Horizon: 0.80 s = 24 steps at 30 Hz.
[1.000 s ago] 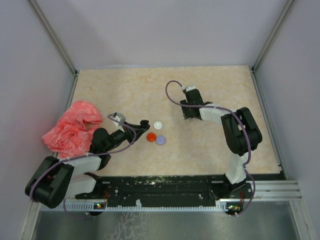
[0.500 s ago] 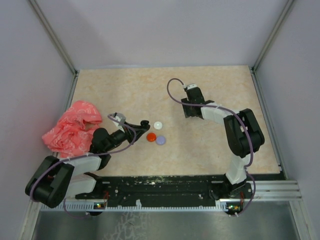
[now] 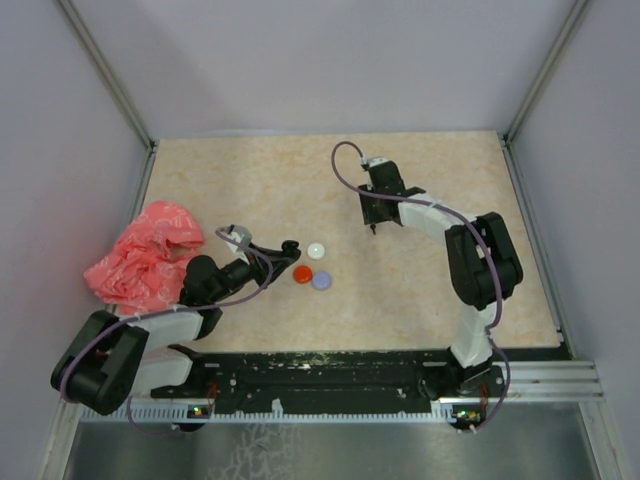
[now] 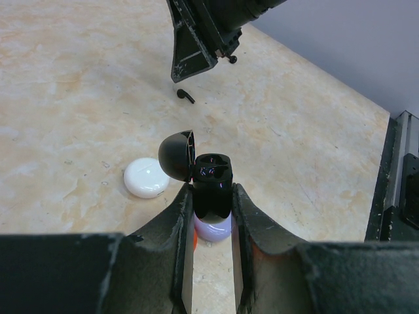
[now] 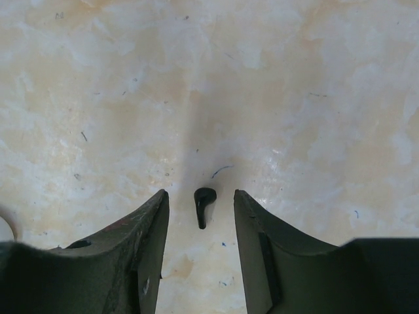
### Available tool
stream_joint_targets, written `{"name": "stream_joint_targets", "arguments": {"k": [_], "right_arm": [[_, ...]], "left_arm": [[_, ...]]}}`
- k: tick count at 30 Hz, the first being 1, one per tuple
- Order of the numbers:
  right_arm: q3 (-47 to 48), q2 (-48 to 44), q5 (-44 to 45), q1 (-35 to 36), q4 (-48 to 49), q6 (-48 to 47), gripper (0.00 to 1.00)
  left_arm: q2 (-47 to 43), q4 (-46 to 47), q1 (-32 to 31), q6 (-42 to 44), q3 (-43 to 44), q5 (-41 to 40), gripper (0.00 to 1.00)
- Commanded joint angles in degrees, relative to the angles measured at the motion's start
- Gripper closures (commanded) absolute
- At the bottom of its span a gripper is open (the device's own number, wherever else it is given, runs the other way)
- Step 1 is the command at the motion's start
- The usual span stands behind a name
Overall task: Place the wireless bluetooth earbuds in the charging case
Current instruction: Pick up the earbud from the center of the board.
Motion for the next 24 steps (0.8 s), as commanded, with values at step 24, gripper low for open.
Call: {"name": "stream_joint_targets", "arguments": {"k": [24], "right_arm": [[6.3, 8.4, 1.4, -0.3, -6.7, 2.4, 0.72]], "left_arm": [[1.5, 2.8, 0.0, -1.3, 1.6, 2.1, 1.0]]}}
